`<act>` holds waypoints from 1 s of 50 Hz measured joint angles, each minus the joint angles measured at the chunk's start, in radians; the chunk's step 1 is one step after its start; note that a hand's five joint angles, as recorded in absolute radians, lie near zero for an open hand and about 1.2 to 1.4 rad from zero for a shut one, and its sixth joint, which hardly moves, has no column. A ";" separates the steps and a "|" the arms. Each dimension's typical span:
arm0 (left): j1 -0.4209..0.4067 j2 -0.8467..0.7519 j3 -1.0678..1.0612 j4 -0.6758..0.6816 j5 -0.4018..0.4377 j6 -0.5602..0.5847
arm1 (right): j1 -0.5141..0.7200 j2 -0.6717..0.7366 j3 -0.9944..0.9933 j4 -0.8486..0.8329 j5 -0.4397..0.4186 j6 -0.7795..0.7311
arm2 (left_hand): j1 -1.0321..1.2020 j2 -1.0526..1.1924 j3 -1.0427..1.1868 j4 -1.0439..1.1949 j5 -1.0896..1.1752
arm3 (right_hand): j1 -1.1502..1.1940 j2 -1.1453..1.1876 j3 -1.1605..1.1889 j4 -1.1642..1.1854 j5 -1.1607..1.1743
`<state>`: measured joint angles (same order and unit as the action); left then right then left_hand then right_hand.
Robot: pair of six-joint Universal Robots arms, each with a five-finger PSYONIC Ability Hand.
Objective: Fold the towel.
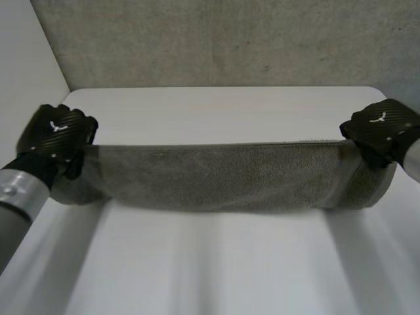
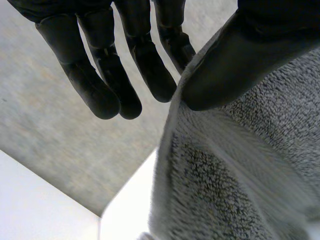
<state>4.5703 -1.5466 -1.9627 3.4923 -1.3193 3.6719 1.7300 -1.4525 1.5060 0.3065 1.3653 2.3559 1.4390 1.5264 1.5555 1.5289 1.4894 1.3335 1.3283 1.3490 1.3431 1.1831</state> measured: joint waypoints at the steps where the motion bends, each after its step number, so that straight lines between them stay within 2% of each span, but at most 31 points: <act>1: -0.005 -0.046 0.030 0.000 -0.002 -0.001 | 0.001 0.045 -0.027 -0.004 0.003 -0.001 | 0.000 0.000 0.000 0.000 0.000 | 0.000 0.000 0.000 0.000 0.000; 6: -0.030 -0.213 0.152 -0.005 -0.022 -0.002 | 0.004 0.193 -0.119 -0.025 0.022 0.002 | 0.000 0.000 0.000 0.000 0.000 | 0.000 0.000 0.000 0.000 0.000; 13: -0.083 -0.468 0.392 -0.009 -0.121 0.000 | 0.035 0.385 -0.229 -0.159 0.100 0.006 | 0.000 0.000 0.001 0.000 0.001 | 0.000 0.000 0.000 0.000 0.000; 19: -0.110 -0.618 0.558 -0.009 -0.181 0.002 | 0.067 0.469 -0.253 -0.320 0.149 0.002 | 0.000 0.000 0.001 0.000 0.010 | 0.000 0.000 0.000 0.000 0.004; 28: -0.140 -0.767 0.728 -0.014 -0.243 0.003 | 0.091 0.548 -0.274 -0.479 0.164 -0.003 | -0.003 -0.020 -0.047 -0.024 0.010 | 0.000 0.008 0.000 0.000 0.008; 30: -0.146 -0.792 0.756 -0.017 -0.262 0.003 | 0.095 0.566 -0.282 -0.496 0.165 -0.006 | -0.245 -0.259 -0.290 -0.255 -0.211 | -0.201 -0.201 -0.205 -0.206 -0.210; 31: -0.150 -0.807 0.774 -0.018 -0.276 0.003 | 0.098 0.578 -0.287 -0.503 0.167 -0.007 | -0.430 -0.444 -0.476 -0.472 -0.417 | -0.393 -0.393 -0.394 -0.375 -0.389; 32: -0.154 -0.814 0.783 -0.019 -0.284 0.003 | 0.099 0.583 -0.290 -0.505 0.169 -0.008 | -0.533 -0.545 -0.580 -0.580 -0.521 | -0.491 -0.470 -0.471 -0.470 -0.491; 34: -0.165 -0.835 0.807 -0.021 -0.308 0.003 | 0.103 0.602 -0.298 -0.511 0.178 -0.010 | -0.913 -0.919 -0.946 -0.954 -0.892 | -0.854 -0.855 -0.851 -0.848 -0.904; 36: -0.172 -0.844 0.818 -0.023 -0.321 0.003 | 0.106 0.611 -0.301 -0.511 0.186 -0.010 | -1.112 -1.160 -1.200 -1.188 -1.146 | -1.019 -1.027 -1.040 -1.035 -1.083; 39: -0.181 -0.845 0.823 -0.025 -0.332 0.002 | 0.109 0.614 -0.298 -0.511 0.200 -0.004 | -1.177 -1.262 -1.303 -1.263 -1.255 | -1.082 -1.076 -1.102 -1.087 -1.157; 43: -0.194 -0.820 0.807 -0.030 -0.333 -0.004 | 0.110 0.590 -0.280 -0.509 0.211 0.021 | -1.181 -1.271 -1.309 -1.263 -1.267 | -1.097 -1.076 -1.105 -1.087 -1.162; 50: -0.198 -0.711 0.716 -0.037 -0.321 -0.011 | 0.098 0.453 -0.197 -0.505 0.198 0.113 | -1.181 -1.271 -1.312 -1.263 -1.268 | -1.097 -1.076 -1.105 -1.087 -1.162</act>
<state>4.3721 -2.2571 -1.2466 3.4553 -1.6399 3.6609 1.8279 -0.9997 1.3087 -0.1982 1.5631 2.4685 0.2579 0.2552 0.2434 0.2658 0.2216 0.2367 0.2526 0.2438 0.2558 0.0210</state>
